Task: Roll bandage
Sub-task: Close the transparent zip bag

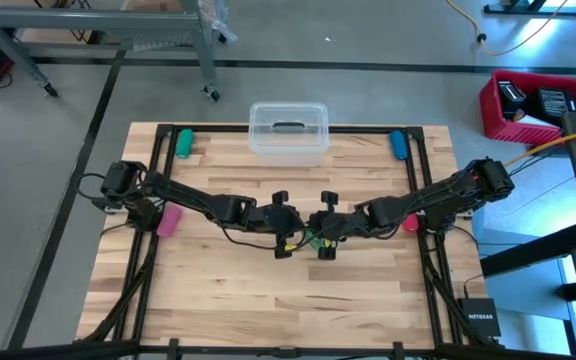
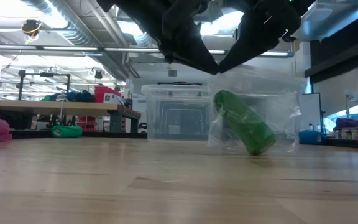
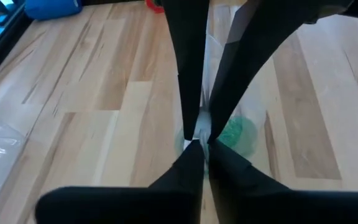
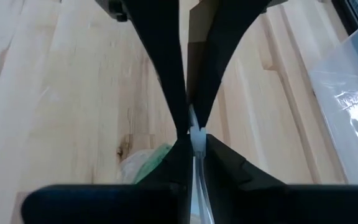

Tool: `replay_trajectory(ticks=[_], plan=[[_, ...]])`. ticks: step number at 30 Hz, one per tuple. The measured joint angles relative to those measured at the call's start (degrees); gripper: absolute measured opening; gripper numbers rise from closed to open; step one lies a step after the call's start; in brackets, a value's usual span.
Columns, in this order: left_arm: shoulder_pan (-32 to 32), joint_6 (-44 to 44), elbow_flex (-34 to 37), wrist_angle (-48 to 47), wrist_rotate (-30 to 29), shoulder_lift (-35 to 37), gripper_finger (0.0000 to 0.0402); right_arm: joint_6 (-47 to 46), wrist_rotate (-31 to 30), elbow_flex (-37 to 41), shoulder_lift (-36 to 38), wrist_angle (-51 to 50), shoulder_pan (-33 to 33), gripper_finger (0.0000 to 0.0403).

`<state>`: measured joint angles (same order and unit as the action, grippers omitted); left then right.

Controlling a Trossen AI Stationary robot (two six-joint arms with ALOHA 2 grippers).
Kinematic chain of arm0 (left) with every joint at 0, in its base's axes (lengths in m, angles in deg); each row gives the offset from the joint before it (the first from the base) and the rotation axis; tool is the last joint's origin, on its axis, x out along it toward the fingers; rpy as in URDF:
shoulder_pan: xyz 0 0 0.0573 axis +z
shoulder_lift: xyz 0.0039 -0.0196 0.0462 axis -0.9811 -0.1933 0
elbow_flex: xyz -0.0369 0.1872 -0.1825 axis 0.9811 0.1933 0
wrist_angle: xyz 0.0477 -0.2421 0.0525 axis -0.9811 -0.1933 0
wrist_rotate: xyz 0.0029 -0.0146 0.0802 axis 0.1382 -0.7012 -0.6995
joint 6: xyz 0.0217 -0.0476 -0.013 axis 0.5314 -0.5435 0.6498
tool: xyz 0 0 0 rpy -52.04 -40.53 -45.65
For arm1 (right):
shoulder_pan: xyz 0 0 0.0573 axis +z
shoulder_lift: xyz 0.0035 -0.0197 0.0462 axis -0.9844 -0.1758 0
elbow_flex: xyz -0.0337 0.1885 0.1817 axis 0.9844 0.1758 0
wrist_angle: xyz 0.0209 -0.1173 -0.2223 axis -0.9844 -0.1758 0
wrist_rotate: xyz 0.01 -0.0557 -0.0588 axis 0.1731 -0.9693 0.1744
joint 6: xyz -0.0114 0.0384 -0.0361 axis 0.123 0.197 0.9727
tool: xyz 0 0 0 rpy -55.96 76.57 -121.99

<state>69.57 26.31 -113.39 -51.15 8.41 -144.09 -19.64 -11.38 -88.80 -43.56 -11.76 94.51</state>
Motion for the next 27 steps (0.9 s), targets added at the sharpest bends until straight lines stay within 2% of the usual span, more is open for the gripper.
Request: replay_trajectory(ticks=[12, 21, 27], plan=[[0.18, 1.18, 0.09, 1.27, -0.73, -0.07, 0.0001, 0.25, -0.11, -0.19, 0.13, -3.53, 0.00, 0.0033], [0.18, 0.93, 0.00, 1.63, -1.26, 0.22, 0.0000, -3.14, -0.07, 0.07, 3.48, -17.06, 0.00, 0.0033], [0.52, -0.46, 0.00, 3.49, -1.40, 0.24, 0.0007, -3.45, 0.04, -0.04, 4.43, -15.19, 0.00, 0.0033]])
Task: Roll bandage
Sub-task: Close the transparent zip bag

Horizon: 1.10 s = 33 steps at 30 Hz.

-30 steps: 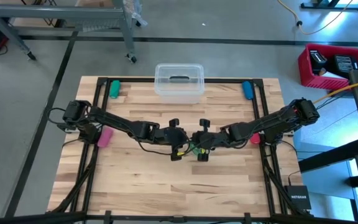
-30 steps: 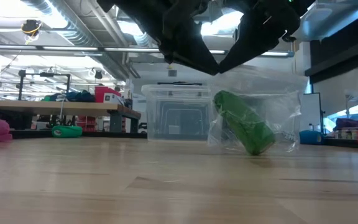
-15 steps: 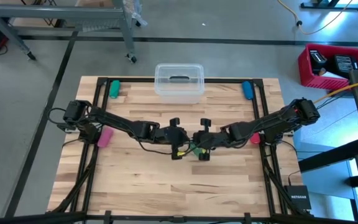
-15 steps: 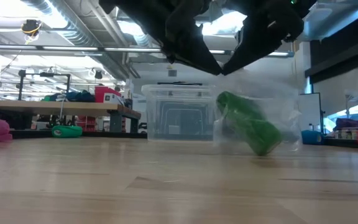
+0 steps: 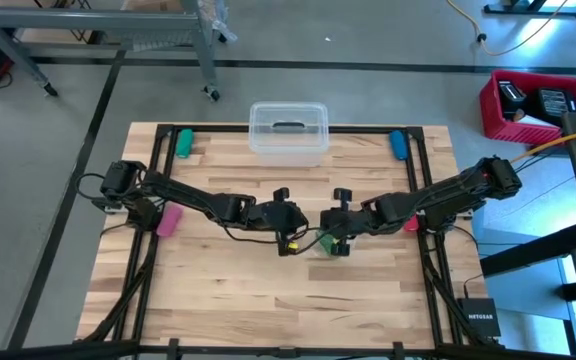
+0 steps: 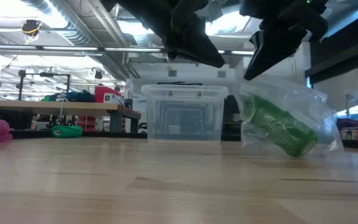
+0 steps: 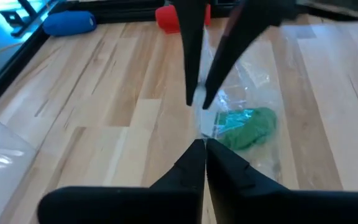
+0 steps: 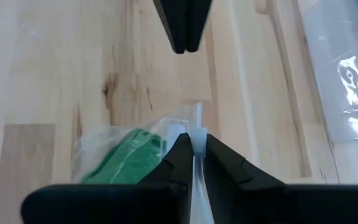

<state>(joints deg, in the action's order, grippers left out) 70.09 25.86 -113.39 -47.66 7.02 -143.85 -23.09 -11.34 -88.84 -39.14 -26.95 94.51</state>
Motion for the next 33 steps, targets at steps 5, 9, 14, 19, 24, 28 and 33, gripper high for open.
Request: replay_trajectory(ticks=[5, 9, 14, 19, 24, 28, 33], plan=[[0.29, -2.26, 0.00, 1.02, 0.56, -0.70, 0.0043, 1.56, 0.43, 0.00, -0.10, 2.53, 0.00, 0.0033], [0.29, -1.30, 0.00, 4.22, 0.72, -3.17, 0.0081, 2.71, 0.44, 0.00, -0.10, 4.59, 0.00, 0.0033], [0.53, -1.11, 0.00, 6.54, 0.76, -3.90, 0.0113, 2.74, 0.85, 0.00, -0.10, 4.90, -0.02, 0.0033], [0.57, 0.61, 0.00, 6.79, 0.74, -2.46, 0.0120, 2.76, 0.84, 0.00, -0.10, 4.74, -0.02, 0.0033], [0.88, 0.52, -0.02, 6.84, 0.85, -2.87, 0.0105, 2.82, 0.44, 0.00, -0.10, 5.31, -0.02, 0.0033], [0.99, 0.57, 0.00, 7.00, 0.90, -2.91, 0.0070, 2.82, 0.33, 0.00, -0.10, 5.37, -0.02, 0.0033], [0.94, 0.20, 0.00, 7.58, 0.34, -2.91, 0.0009, 2.82, 0.31, 0.00, -0.10, 6.02, -0.02, 0.0033]])
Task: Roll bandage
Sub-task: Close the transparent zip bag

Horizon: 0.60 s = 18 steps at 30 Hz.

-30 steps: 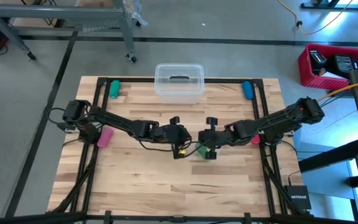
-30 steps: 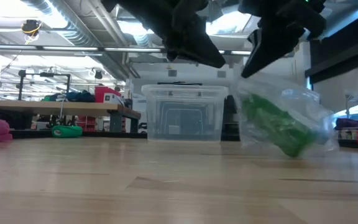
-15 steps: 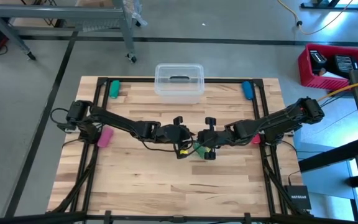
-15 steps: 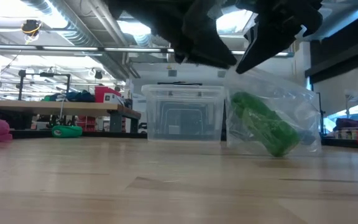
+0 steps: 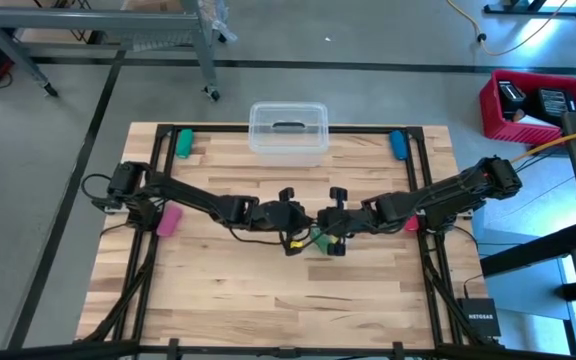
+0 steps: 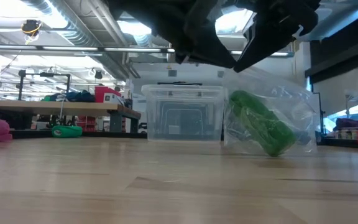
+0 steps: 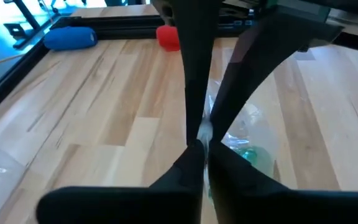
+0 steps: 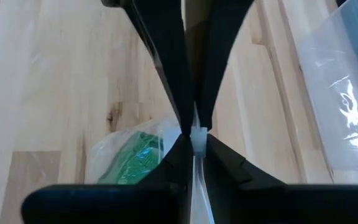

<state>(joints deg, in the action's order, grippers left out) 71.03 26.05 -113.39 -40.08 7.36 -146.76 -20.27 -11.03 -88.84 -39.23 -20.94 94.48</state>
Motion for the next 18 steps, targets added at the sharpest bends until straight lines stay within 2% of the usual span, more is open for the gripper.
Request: replay_trajectory(ticks=[5, 11, 14, 16, 18], plan=[[-0.17, -2.69, 0.02, 0.47, -6.71, -0.31, 0.0002, -1.93, -1.14, 0.07, 0.00, 0.37, -0.12, 0.0033], [-1.40, -4.10, 0.02, 1.63, -18.29, -0.42, 0.0001, -12.63, -4.63, -0.13, 0.00, -0.54, -0.15, 0.0033], [-1.50, -3.67, 0.02, 0.90, -26.43, -0.38, 0.0001, -16.55, -1.00, 0.08, -0.01, -3.40, 0.08, 0.0033], [-1.25, -3.67, -0.01, 0.10, -28.78, -0.35, 0.0001, -18.17, 1.79, 0.08, -0.10, -3.80, 0.24, 0.0033], [-1.18, -3.52, 0.00, -0.99, -29.14, -0.35, 0.0001, -18.85, 2.04, 0.04, 0.02, -5.78, 0.09, 0.0033]])
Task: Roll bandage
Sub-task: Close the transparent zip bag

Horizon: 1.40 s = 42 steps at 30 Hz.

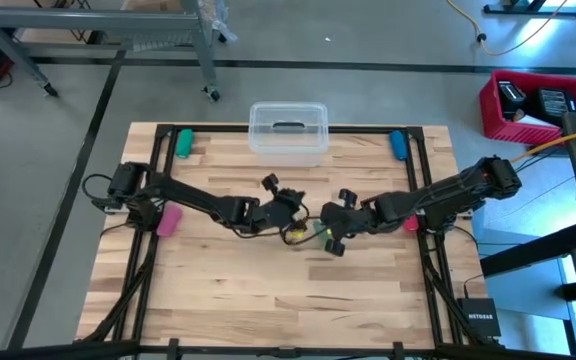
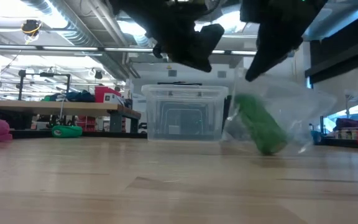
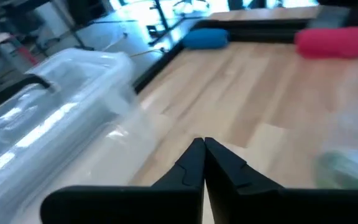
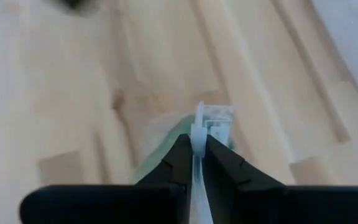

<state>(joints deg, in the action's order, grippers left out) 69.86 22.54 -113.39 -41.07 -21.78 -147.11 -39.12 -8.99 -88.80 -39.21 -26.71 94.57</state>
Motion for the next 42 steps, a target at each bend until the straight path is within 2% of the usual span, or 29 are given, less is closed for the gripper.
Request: replay_trajectory(ticks=[6, 14, 17, 21, 28, 32, 37, 42], plan=[[-0.46, 2.27, 0.00, -0.52, 5.79, 0.00, 0.0000, 1.11, -1.85, 0.00, -0.04, -2.28, 0.01, 0.0033], [0.08, -1.64, 0.00, -2.62, 24.45, 0.77, 0.0001, 5.29, -1.78, 0.00, 1.15, -2.12, -0.02, 0.0033], [0.83, -2.59, 0.00, -2.40, 29.76, 0.35, 0.0001, 6.78, -1.78, 0.00, 1.47, -1.29, -0.01, 0.0033], [1.20, -2.14, 0.00, -2.62, 30.42, 0.28, 0.0017, 8.36, -1.71, 0.00, 1.55, 0.52, -0.02, 0.0033], [2.23, -1.29, 0.00, -2.38, 32.24, 0.28, 0.0114, 13.26, 0.19, 0.00, 1.55, 2.27, -0.04, 0.0033], [2.25, 2.65, 0.00, 0.50, 33.12, 0.26, 0.0146, 16.96, 0.21, 0.00, 1.17, 3.48, -0.11, 0.0033], [2.98, 4.26, 0.00, 1.52, 33.64, 0.26, 0.0152, 21.17, 0.98, 0.19, 1.11, 7.09, -0.11, 0.0033], [3.72, 3.51, 0.00, 1.16, 35.12, 0.26, 0.0129, 22.40, 0.48, 0.26, 1.11, 8.74, -0.17, 0.0033]])
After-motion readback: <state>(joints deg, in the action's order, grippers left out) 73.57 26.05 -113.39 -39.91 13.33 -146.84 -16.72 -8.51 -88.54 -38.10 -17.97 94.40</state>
